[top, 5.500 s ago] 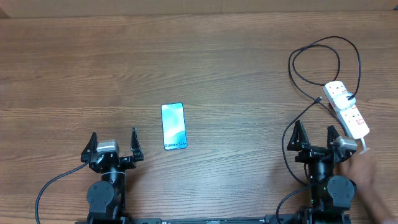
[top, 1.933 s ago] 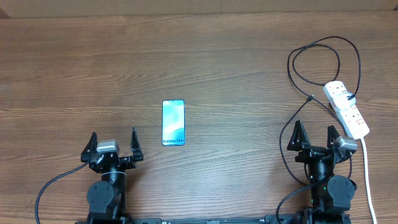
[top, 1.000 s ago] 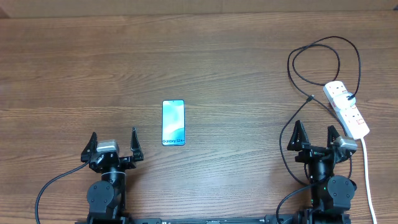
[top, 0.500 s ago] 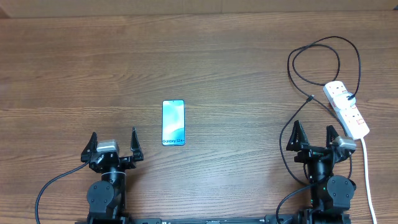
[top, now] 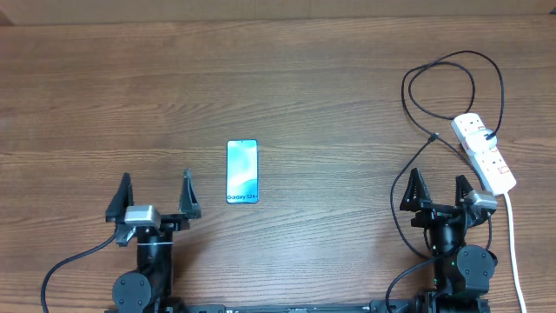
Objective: Plug charger to phone and switch on socket
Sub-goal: 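Move the left gripper forward over the blue Galaxy phone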
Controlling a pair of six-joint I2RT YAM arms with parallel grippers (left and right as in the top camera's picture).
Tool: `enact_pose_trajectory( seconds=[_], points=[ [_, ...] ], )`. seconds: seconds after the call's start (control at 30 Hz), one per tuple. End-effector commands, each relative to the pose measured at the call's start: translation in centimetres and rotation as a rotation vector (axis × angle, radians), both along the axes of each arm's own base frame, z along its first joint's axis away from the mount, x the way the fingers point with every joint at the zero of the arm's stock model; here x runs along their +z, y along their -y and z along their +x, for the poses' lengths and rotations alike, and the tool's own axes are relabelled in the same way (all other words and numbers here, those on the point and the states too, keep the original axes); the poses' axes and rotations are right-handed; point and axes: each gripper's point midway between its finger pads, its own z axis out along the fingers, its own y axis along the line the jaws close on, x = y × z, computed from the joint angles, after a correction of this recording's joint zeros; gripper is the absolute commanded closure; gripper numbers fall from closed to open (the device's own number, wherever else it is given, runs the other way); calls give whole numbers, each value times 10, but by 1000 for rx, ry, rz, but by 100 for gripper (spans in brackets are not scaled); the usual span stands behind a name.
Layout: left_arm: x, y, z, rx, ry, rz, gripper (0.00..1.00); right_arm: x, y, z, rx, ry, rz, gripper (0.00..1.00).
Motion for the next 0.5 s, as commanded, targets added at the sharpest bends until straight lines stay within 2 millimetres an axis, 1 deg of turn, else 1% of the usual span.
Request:
enact_pose_trajectory(
  seconds=[0.0, 0.07, 0.17, 0.23, 0.4, 0.47],
  points=[
    [9, 12, -3, -88, 19, -50, 0, -2, -1, 0, 3, 5, -5, 0],
    [13, 12, -4, -90, 24, -56, 0, -2, -1, 0, 3, 4, -5, 0],
    [25, 12, -8, -91, 24, -60, 1, -2, -1, 0, 3, 5, -5, 0],
    [35, 11, -12, -88, 6, -69, 0, -2, -1, 0, 3, 4, -5, 0],
    [68, 9, -24, -88, -54, -94, 0, -2, -1, 0, 3, 4, -5, 0],
    [75, 9, -26, -91, -119, -126, 0, -2, -1, 0, 3, 4, -5, 0]
  ],
)
